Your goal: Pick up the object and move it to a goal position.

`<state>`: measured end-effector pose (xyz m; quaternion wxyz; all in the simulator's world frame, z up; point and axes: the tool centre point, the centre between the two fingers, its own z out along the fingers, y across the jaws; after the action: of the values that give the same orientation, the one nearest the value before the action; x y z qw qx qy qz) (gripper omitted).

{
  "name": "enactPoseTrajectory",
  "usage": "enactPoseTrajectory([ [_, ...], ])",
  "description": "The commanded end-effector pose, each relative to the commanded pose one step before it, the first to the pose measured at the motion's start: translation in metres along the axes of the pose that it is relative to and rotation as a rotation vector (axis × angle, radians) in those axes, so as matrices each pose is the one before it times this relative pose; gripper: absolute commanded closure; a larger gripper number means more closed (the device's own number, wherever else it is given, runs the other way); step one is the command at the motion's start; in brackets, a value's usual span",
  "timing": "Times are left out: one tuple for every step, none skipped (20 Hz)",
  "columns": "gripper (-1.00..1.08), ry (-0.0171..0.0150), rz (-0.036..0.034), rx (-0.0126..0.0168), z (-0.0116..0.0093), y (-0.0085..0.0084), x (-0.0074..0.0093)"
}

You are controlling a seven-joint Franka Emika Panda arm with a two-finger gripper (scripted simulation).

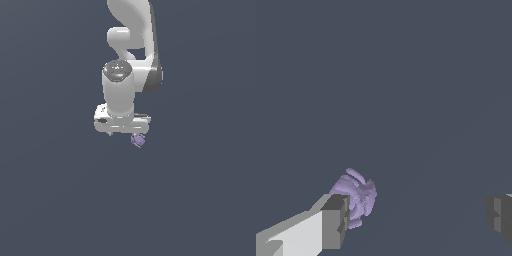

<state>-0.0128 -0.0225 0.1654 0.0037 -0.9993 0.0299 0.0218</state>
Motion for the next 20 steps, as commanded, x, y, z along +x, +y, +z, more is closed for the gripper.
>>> enactPoseTrajectory([
  [-0.92, 0.00000, 0.00000, 0.00000, 0.00000, 0.00001, 0.00000],
  [-0.92, -0.00081, -0.00028, 0.00046, 0.00029, -0.00022, -0.00021],
  [-0.92, -0.00222, -0.00072, 0.00130, 0.00076, -0.00059, -0.00065],
  [-0.92, -0.00379, -0.00129, 0.00222, 0.00133, -0.00097, -0.00103],
  [-0.92, -0.00517, -0.00190, 0.00304, 0.00177, -0.00132, -0.00142],
  [-0.92, -0.00657, -0.00269, 0.00387, 0.00221, -0.00163, -0.00177],
  [-0.92, -0.00725, -0.00346, 0.00429, 0.00236, -0.00173, -0.00191],
  [-0.92, -0.00585, -0.00338, 0.00348, 0.00181, -0.00131, -0.00148],
  [-0.92, -0.00430, -0.00312, 0.00257, 0.00123, -0.00087, -0.00101],
  [-0.92, -0.00266, -0.00257, 0.00159, 0.00064, -0.00044, -0.00059],
  [-0.92, -0.00122, -0.00180, 0.00072, 0.00020, -0.00012, -0.00019],
  [-0.92, 0.00002, -0.00069, -0.00003, -0.00011, 0.00006, 0.00006],
  [-0.92, 0.00067, 0.00059, -0.00040, -0.00018, 0.00017, 0.00016],
  [-0.92, 0.00091, 0.00165, -0.00053, -0.00009, 0.00003, 0.00012],
  [-0.92, 0.00083, 0.00277, -0.00045, 0.00013, -0.00015, 0.00000],
  [-0.92, 0.00067, 0.00384, -0.00032, 0.00039, -0.00037, -0.00015],
  [-0.92, 0.00058, 0.00494, -0.00024, 0.00061, -0.00056, -0.00028],
  [-0.92, 0.00057, 0.00603, -0.00020, 0.00080, -0.00073, -0.00040],
  [-0.92, 0.00064, 0.00711, -0.00022, 0.00096, -0.00087, -0.00049],
  [-0.92, 0.00083, 0.00818, -0.00030, 0.00107, -0.00099, -0.00055],
])
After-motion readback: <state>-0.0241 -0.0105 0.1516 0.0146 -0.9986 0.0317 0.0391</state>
